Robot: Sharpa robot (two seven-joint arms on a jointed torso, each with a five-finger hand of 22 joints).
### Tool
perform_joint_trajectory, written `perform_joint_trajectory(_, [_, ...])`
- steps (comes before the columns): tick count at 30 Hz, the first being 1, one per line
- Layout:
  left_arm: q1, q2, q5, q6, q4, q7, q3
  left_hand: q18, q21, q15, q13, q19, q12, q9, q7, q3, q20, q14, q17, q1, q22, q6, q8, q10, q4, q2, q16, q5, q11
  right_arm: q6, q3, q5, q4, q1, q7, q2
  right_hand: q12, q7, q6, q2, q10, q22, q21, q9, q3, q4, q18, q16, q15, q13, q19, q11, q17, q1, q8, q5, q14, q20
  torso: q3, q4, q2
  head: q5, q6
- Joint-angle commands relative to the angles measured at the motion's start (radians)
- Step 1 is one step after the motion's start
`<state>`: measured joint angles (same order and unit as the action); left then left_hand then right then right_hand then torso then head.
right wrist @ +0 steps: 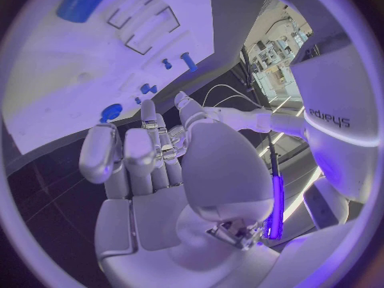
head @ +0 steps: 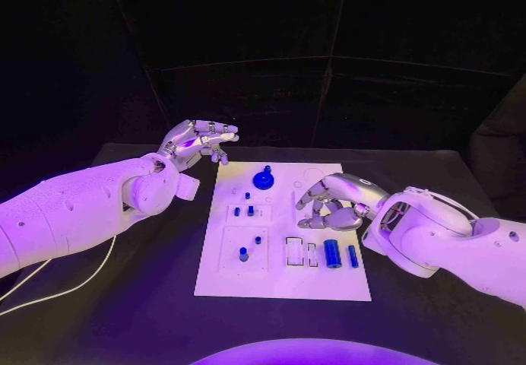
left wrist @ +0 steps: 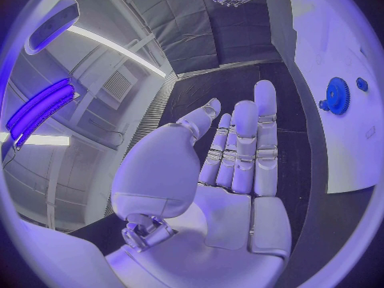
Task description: Assemble the parts on the task board
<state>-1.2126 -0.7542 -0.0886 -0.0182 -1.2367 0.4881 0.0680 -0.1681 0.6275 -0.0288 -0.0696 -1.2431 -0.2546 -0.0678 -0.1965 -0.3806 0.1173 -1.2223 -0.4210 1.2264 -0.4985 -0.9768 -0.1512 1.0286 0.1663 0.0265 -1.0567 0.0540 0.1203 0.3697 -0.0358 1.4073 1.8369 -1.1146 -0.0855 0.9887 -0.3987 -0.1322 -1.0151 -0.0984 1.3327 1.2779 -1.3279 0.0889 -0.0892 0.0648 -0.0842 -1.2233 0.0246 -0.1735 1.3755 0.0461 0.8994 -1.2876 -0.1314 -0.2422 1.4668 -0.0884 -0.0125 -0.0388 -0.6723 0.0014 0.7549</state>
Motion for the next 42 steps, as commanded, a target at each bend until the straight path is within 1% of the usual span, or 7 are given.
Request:
perform_joint_trajectory(1, [-0.002, -0.002, 0.005, 0.003, -0.006, 0.002, 0.000, -0.014, -0.006, 0.000, 0.001, 0.003, -0.004, 0.000, 0.000, 0.007, 0.005, 0.007, 0.002, 0.006, 0.002, 0.009, -0.005, -0.007, 0.001, -0.004, 0.001, -0.003, 0.002, -0.005, 0.000, -0.166, 0.014, -0.006, -0.093, 0.040, -0.291, 0.026, -0.029, 0.001, 0.083, 0.051, -0.045, 0.006, 0.037, 0.021, 0.018, -0.055, 0.027, -0.303, 0.034, -0.030, 0.083, 0.024, -0.021, -0.035, 0.029, 0.028, -0.0007, 0.0048, 0.002, -0.016, -0.005])
perform_joint_trajectory(3, [-0.002, -0.003, 0.005, 0.002, -0.008, 0.002, 0.000, -0.014, -0.006, 0.000, 0.001, 0.003, -0.004, 0.000, 0.000, 0.007, 0.005, 0.007, 0.002, 0.006, 0.002, 0.009, -0.005, -0.007, 0.001, -0.004, 0.001, -0.003, 0.002, -0.025, -0.001, -0.165, 0.018, -0.008, -0.133, 0.064, -0.556, 0.026, -0.033, 0.010, 0.085, 0.089, -0.077, 0.011, 0.077, 0.048, 0.029, -0.111, 0.032, -0.612, 0.055, -0.033, 0.174, 0.034, -0.035, -0.041, 0.037, 0.031, -0.0011, 0.0075, 0.002, -0.022, -0.007])
perform_joint_trajectory(6, [-0.002, -0.004, 0.005, 0.001, -0.014, 0.002, 0.000, -0.014, -0.006, 0.000, 0.001, 0.003, -0.004, 0.000, 0.000, 0.007, 0.005, 0.007, 0.002, 0.006, 0.002, 0.009, -0.005, -0.007, 0.001, -0.004, 0.001, -0.003, 0.002, -0.061, -0.002, -0.150, 0.023, -0.010, -0.210, 0.097, -0.738, 0.027, -0.028, 0.017, 0.072, 0.120, -0.103, 0.022, 0.131, 0.080, 0.035, -0.151, 0.030, -0.838, 0.072, -0.031, 0.242, 0.036, -0.058, -0.036, 0.040, 0.033, -0.0013, 0.0109, 0.003, -0.034, -0.010])
perform_joint_trajectory(12, [-0.002, -0.009, 0.005, -0.001, -0.021, 0.002, 0.000, -0.014, -0.006, 0.000, 0.001, 0.003, -0.004, 0.000, 0.000, 0.007, 0.005, 0.007, 0.002, 0.006, 0.002, 0.009, -0.005, -0.007, 0.001, -0.004, 0.001, -0.003, 0.002, -0.101, -0.004, -0.103, 0.036, 0.008, -0.302, 0.118, -0.826, 0.033, -0.023, 0.032, 0.074, 0.151, -0.128, 0.043, 0.201, 0.157, 0.043, -0.183, 0.027, -0.962, 0.090, -0.029, 0.302, 0.077, -0.092, -0.036, 0.045, 0.029, 0.0000, 0.0130, 0.003, -0.046, -0.008])
perform_joint_trajectory(18, [-0.002, -0.014, 0.005, -0.001, -0.025, 0.003, 0.001, -0.014, -0.006, 0.000, 0.001, 0.003, -0.004, 0.000, 0.000, 0.007, 0.005, 0.007, 0.002, 0.006, 0.002, 0.009, -0.005, -0.007, 0.001, -0.004, 0.001, -0.003, 0.002, -0.123, -0.005, -0.039, 0.050, 0.034, -0.366, 0.122, -0.867, 0.039, -0.021, 0.021, 0.083, 0.171, -0.143, 0.072, 0.250, 0.222, 0.048, -0.204, 0.030, -1.027, 0.102, -0.033, 0.345, 0.094, -0.127, -0.039, 0.049, 0.031, -0.0002, 0.0192, 0.004, -0.050, -0.004])
perform_joint_trajectory(26, [-0.002, -0.016, 0.005, 0.001, -0.027, 0.003, 0.001, -0.014, -0.006, 0.000, 0.001, 0.003, -0.004, 0.000, 0.000, 0.007, 0.005, 0.007, 0.002, 0.006, 0.002, 0.009, -0.005, -0.007, 0.001, -0.004, 0.001, -0.003, 0.002, -0.159, -0.006, -0.001, 0.047, 0.050, -0.425, 0.106, -0.869, 0.043, -0.024, 0.024, 0.083, 0.176, -0.147, 0.091, 0.266, 0.228, 0.049, -0.209, 0.032, -1.039, 0.105, -0.036, 0.357, 0.124, -0.148, -0.032, 0.050, 0.033, -0.0001, 0.0140, 0.003, -0.055, -0.002])
perform_joint_trajectory(42, [-0.002, -0.015, 0.005, 0.011, -0.025, 0.005, 0.001, -0.014, -0.008, 0.000, 0.000, 0.003, -0.007, -0.001, 0.000, 0.012, 0.006, 0.008, 0.003, 0.004, 0.003, 0.010, -0.006, -0.009, 0.001, -0.003, 0.000, -0.003, 0.002, -0.196, -0.007, 0.036, 0.026, 0.083, -0.450, 0.057, -0.867, 0.045, -0.021, 0.033, 0.082, 0.181, -0.151, 0.102, 0.266, 0.226, 0.050, -0.213, 0.034, -1.043, 0.108, -0.038, 0.366, 0.125, -0.157, -0.039, 0.051, 0.034, -0.0013, 0.0151, 0.002, -0.052, 0.002])
